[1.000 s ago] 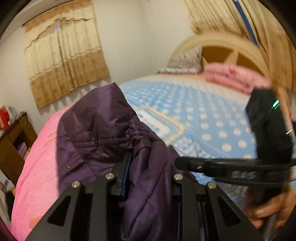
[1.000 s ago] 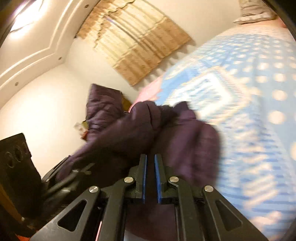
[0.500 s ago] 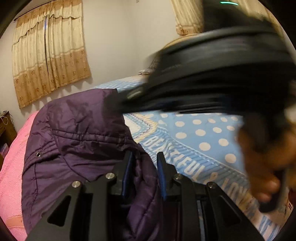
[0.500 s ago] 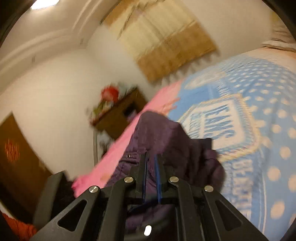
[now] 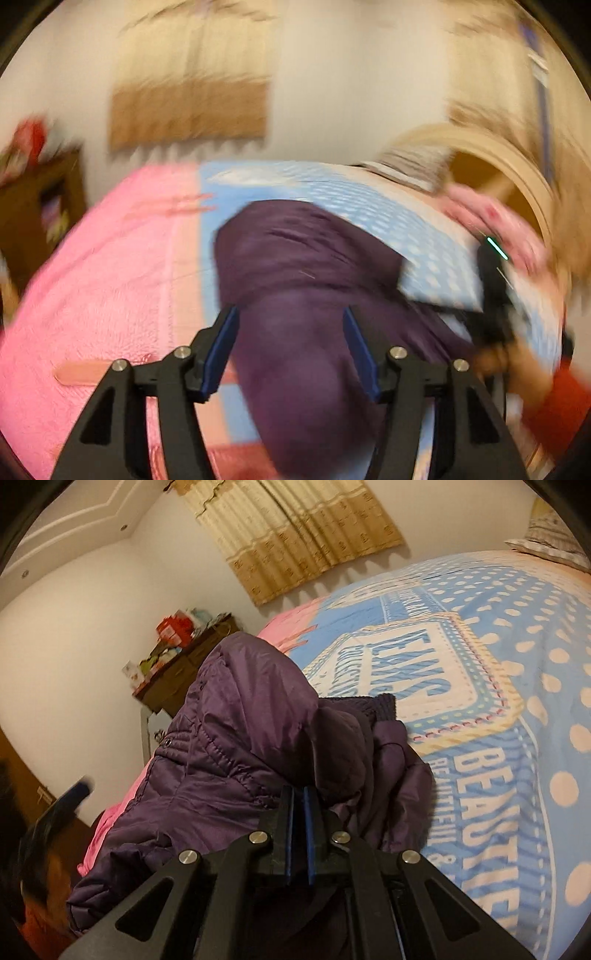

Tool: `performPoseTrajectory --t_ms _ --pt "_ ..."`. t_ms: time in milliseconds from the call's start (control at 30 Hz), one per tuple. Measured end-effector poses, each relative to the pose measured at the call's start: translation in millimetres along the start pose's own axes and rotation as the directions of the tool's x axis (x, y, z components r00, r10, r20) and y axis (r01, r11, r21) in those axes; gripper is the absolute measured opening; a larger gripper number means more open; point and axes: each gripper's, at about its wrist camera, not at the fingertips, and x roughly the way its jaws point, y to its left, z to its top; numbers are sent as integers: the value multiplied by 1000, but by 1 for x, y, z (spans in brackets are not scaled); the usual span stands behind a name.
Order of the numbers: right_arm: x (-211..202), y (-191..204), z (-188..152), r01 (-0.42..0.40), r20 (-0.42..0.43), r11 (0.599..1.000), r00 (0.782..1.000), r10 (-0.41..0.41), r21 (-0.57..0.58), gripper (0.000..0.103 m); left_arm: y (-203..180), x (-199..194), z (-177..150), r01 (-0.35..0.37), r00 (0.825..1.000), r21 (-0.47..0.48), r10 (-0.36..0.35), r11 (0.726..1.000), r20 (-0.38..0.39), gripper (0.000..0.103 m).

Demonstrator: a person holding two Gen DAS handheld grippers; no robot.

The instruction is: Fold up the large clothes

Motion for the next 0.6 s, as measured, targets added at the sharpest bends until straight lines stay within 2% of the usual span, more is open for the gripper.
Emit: performPoseTrajectory --t_ms 67,133,167,200,233,267,333,367,433,500,600 --pt "-3 2 -4 22 5 1000 1000 -22 7 3 3 25 6 -24 999 -31 23 999 -41 62" --pt "-10 5 -6 54 1 998 999 -54 7 4 -16 53 -1 -11 996 6 12 1000 -90 61" --pt "-20 9 -9 89 0 996 996 -89 2 4 -29 60 -9 -6 994 30 9 1000 -112 69" --pt "-32 16 -11 147 11 989 989 -146 -12 6 -48 61 -19 -78 994 94 84 992 -64 69" --pt "-41 22 -11 195 36 980 980 -194 -27 7 -58 58 -22 -98 994 119 103 988 -41 69" --pt "-55 32 -10 205 89 978 976 -200 -49 7 -65 55 -24 -87 995 117 91 989 -31 69" --pt "-77 53 -9 134 169 988 978 -119 -77 7 -69 53 -24 -78 996 85 81 993 -36 69" --pt "-84 69 -9 99 196 990 978 -77 -103 7 -75 52 -25 -99 994 92 102 991 -36 69" --pt "-85 92 -14 117 214 982 973 -83 -151 7 -76 52 -27 -116 992 105 121 988 -36 69" --pt "-66 92 -25 171 158 979 976 -152 -110 7 -71 55 -28 -124 991 93 129 988 -43 69" --pt "-34 62 -50 146 83 989 986 -145 -8 7 -72 71 -30 -166 984 136 172 977 -35 69"
